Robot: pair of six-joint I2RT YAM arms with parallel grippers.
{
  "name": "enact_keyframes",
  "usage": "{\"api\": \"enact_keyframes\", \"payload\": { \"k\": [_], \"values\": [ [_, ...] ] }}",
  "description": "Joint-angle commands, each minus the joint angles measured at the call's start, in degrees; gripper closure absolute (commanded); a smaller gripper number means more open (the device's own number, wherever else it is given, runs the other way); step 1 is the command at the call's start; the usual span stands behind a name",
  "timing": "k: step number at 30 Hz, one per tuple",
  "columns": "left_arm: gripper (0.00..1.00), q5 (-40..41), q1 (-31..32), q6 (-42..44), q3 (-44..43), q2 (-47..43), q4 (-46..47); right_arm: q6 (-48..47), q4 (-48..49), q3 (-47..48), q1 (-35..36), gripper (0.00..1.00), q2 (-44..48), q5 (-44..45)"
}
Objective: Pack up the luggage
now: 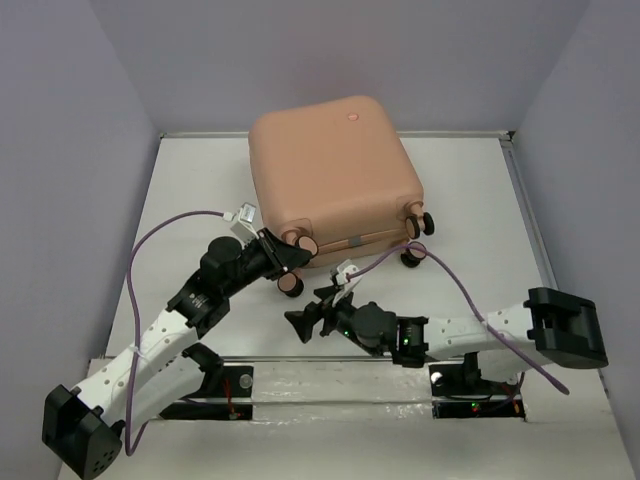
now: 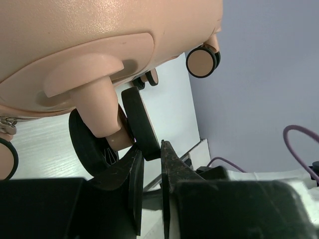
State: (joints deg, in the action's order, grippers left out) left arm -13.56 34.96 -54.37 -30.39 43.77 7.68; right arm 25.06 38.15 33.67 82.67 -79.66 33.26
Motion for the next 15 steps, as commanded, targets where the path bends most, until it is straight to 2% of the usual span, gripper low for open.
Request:
{"api": "enact_keyframes", "payload": {
  "k": [1,5,8,9,11,13,14,15],
  "values": [
    [0.90,-2.70,0.72,-0.21,-1.51,-4.74,19.39,-2.55,-14.85,5.16,-4.70,0.00,5.12,3.05],
    [0.87,-2.79,0.72,-0.56,-1.07,-5.10,19.30,-4.75,-15.30,6.40,-11.29,0.01,6.88,-1.07],
    [0.86,-2.96,0.72,-0.74,-1.07,-4.66,19.21,-6.07,-14.43,7.54,-13.94,0.06,7.50,-4.68],
    [0.85,-2.96,0.72,-0.91,-0.99,-4.74,19.21,-7.38,-12.94,7.55,-13.94,0.11,7.59,-4.52],
    [0.85,-2.70,0.72,-0.91,-0.81,-4.66,19.30,-8.00,-11.26,7.64,-16.30,0.28,7.50,-7.65],
    [0.84,-2.78,0.72,-0.83,-0.72,-4.57,19.21,-8.18,-10.91,8.16,-17.45,0.24,6.89,-9.60],
    [0.83,-2.79,0.72,-0.83,-0.63,-4.40,19.21,-8.45,-10.12,8.25,-18.59,0.18,6.28,-11.70],
    [0.82,-2.87,0.72,-0.83,-0.63,-4.31,19.21,-8.53,-9.85,8.43,-18.60,0.16,6.01,-13.11]
  ]
}}
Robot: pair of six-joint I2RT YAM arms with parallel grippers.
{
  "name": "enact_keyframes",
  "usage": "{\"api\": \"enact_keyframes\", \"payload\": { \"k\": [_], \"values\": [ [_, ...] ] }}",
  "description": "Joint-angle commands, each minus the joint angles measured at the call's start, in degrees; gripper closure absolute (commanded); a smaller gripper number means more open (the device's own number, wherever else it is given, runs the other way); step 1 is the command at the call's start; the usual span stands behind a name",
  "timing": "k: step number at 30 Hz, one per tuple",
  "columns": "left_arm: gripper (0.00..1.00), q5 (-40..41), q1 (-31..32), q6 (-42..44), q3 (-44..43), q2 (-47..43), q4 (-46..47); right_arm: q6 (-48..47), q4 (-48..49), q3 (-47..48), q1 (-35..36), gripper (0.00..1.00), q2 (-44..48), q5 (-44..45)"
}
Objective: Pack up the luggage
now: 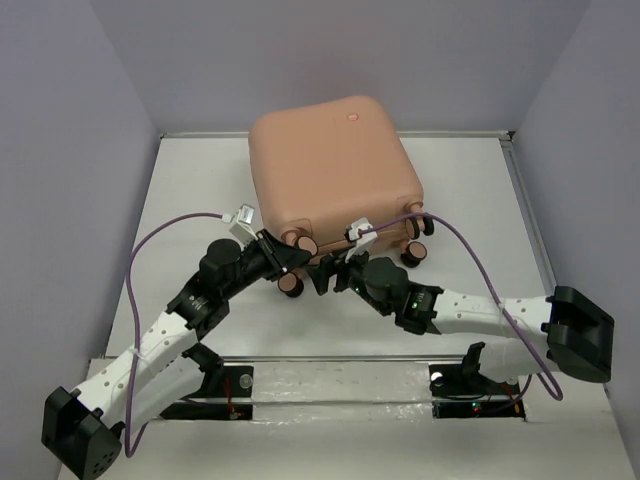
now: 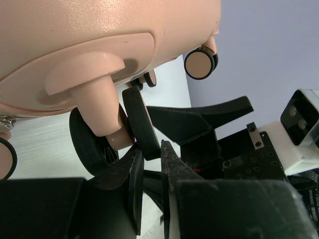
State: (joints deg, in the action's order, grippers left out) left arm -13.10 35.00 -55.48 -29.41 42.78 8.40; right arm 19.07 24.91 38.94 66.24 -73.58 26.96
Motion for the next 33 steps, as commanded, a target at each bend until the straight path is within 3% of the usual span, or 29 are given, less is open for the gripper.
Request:
{"api": "enact_keyframes", "payload": {
  "k": [1,5,11,16,22,27,33],
  "values": [
    [0.81,-3.42,0.68,0.38,-1.62,-3.32,18.49,-2.89,3.66,3.60,-2.69,0.15,-0.42,-8.31],
    [0.66,-3.16,0.68,0.64,-1.18,-3.85,18.05,-3.07,7.51,3.16,-3.39,0.14,-1.12,-12.63],
    [0.34,-1.84,0.68,1.43,-0.82,-4.90,15.95,0.44,13.31,1.84,-5.24,0.15,-2.97,-15.00],
    [0.17,0.44,0.68,4.06,-2.67,-6.57,9.72,3.94,15.87,2.37,-5.77,0.07,-5.08,-17.82],
    [0.13,4.74,0.68,8.02,-3.29,-11.23,1.80,7.29,20.79,3.07,-5.77,0.05,-9.38,-18.96],
    [0.16,8.09,0.68,12.75,-4.34,-16.06,-5.40,7.65,23.08,3.95,-5.77,0.05,-11.41,-21.42],
    [0.17,18.44,0.68,17.86,-10.14,-18.09,-15.16,7.56,22.48,2.28,-5.77,0.02,-8.95,-19.49]
  ]
}}
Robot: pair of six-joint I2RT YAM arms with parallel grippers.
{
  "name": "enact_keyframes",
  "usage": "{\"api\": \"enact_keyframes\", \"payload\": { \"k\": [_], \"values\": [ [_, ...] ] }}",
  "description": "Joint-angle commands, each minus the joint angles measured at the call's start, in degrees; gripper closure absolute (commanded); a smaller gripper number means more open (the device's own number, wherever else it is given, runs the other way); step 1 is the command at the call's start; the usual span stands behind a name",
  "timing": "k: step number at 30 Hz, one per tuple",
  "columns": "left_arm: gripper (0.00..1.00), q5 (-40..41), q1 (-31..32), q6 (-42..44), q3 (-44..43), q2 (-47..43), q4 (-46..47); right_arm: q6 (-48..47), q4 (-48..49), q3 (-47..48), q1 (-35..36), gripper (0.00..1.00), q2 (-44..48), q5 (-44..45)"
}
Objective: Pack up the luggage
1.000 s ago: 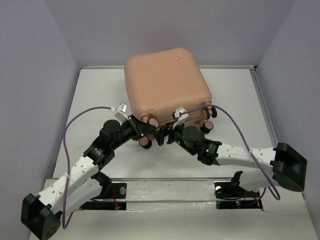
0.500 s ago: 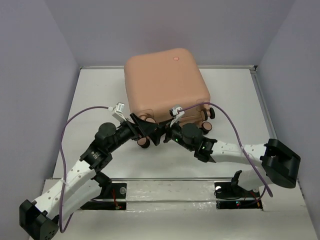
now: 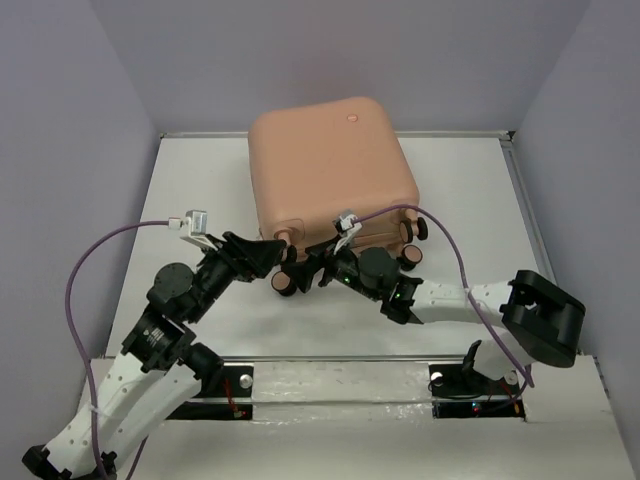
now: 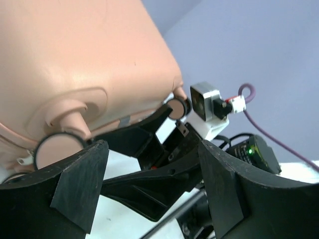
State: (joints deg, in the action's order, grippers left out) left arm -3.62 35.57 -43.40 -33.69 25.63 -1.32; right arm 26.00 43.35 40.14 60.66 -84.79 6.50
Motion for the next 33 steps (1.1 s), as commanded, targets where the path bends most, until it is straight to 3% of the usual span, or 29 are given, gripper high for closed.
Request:
{"api": "enact_keyframes", "payload": {
  "k": [1,7,13,19,27,31,33],
  "values": [
    [0.17,9.59,0.11,6.48,-6.38,-0.67,-6.14,0.46,2.80,2.04,-0.20,0.02,1.92,1.32],
    [0.16,12.49,0.11,6.57,-6.56,0.48,-9.75,2.91,2.00,5.30,-0.20,0.01,-2.39,2.28],
    [0.16,13.55,0.11,5.34,-3.14,0.48,-11.60,4.49,-4.93,11.43,-0.20,0.01,-5.81,4.30],
    [0.26,9.95,0.11,3.15,0.99,0.04,-6.86,9.85,-4.59,9.17,-0.20,0.00,-6.35,7.29],
    [0.26,6.08,0.02,0.25,3.98,2.23,0.34,10.13,-5.56,10.84,-0.20,0.02,-6.88,8.69],
    [0.25,4.24,0.11,-1.51,5.39,2.93,4.92,10.47,-8.10,11.01,-0.20,0.16,-6.70,10.72],
    [0.23,4.58,0.11,-0.73,5.13,3.37,4.84,10.21,-9.16,10.66,-0.20,0.35,-6.44,11.77]
  ]
}}
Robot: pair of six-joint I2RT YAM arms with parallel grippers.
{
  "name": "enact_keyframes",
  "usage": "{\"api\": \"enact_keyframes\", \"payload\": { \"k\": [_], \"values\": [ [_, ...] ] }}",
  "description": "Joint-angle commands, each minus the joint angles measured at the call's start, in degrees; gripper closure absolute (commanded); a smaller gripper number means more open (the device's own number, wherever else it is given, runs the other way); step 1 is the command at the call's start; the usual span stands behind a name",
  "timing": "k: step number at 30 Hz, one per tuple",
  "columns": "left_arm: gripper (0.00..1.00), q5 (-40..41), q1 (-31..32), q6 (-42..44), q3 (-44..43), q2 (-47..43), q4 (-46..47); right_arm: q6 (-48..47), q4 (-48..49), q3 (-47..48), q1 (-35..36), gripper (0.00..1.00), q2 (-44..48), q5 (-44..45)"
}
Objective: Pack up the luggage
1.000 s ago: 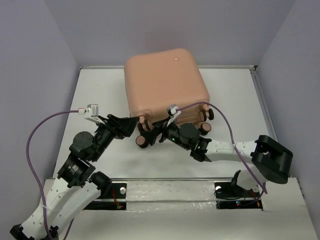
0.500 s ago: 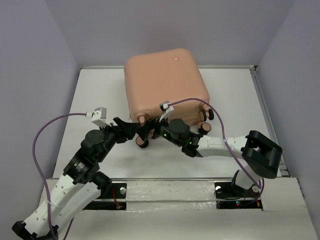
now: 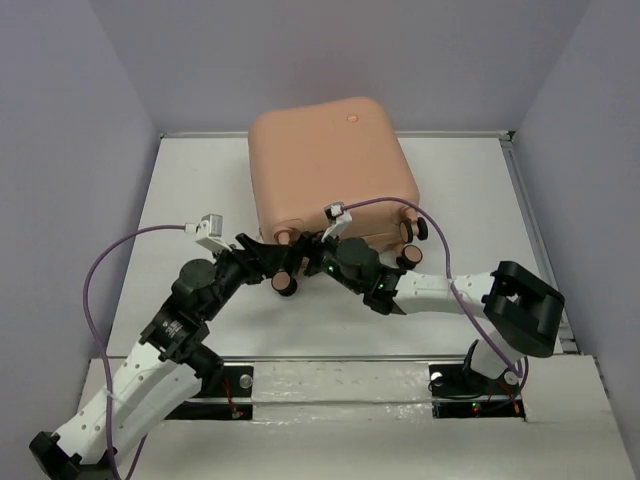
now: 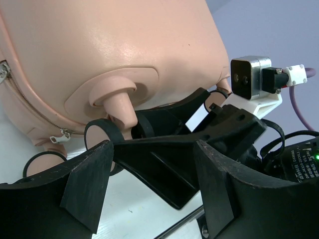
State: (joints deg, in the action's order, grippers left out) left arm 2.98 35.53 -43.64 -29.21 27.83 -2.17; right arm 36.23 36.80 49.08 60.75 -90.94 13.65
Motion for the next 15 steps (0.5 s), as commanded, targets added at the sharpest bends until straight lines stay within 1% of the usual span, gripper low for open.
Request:
{"api": "enact_keyframes", "payload": {
  "k": [1,2,3,4,5,6,8,9,11,12,13,14,15],
  "values": [
    [0.23,-1.41,0.16,-0.22,0.39,1.08,5.17,-0.19,-3.22,1.55,-0.28,0.39,0.31,5.15],
    [0.23,-0.62,0.16,0.04,0.12,0.65,3.34,-0.89,-5.05,1.55,-0.28,0.47,0.67,5.77],
    [0.23,1.13,0.16,0.39,0.03,0.38,2.36,-1.42,-6.37,1.72,-0.28,0.60,1.11,6.21],
    [0.24,2.02,0.16,0.40,0.47,-0.67,-0.35,-3.08,-9.43,2.59,-0.28,0.67,2.16,6.91],
    [0.25,2.72,0.16,0.22,0.91,-1.29,-1.24,-4.05,-11.03,3.03,-0.28,0.67,2.69,7.09],
    [0.27,3.25,0.16,0.05,1.52,-1.99,-1.95,-5.19,-12.70,3.65,-0.28,0.71,3.30,7.44],
    [0.30,4.48,0.16,-1.53,3.88,-3.39,-3.96,-9.48,-16.74,6.27,-0.28,0.75,5.23,7.97],
    [0.32,4.84,0.16,-2.32,4.86,-4.88,-4.59,-11.08,-21.63,7.51,-0.28,0.79,5.76,9.36],
    [0.36,4.93,0.16,-4.51,8.10,-6.29,-5.12,-14.24,-26.40,9.53,-0.28,0.79,7.60,10.69],
    [0.36,4.93,0.16,-5.14,9.16,-7.52,-5.21,-14.52,-30.95,11.11,-0.28,0.72,8.22,11.13],
    [0.36,4.49,0.16,-5.75,10.22,-7.97,-5.12,-14.52,-32.74,11.39,-0.28,0.64,8.75,10.70],
    [0.36,4.05,0.16,-6.19,11.10,-8.49,-4.69,-14.26,-33.45,11.04,-0.28,0.50,9.28,9.39],
    [0.36,3.53,0.16,-6.89,12.59,-9.37,-2.77,-12.25,-33.28,9.04,-0.28,0.23,10.59,6.68]
  ]
}}
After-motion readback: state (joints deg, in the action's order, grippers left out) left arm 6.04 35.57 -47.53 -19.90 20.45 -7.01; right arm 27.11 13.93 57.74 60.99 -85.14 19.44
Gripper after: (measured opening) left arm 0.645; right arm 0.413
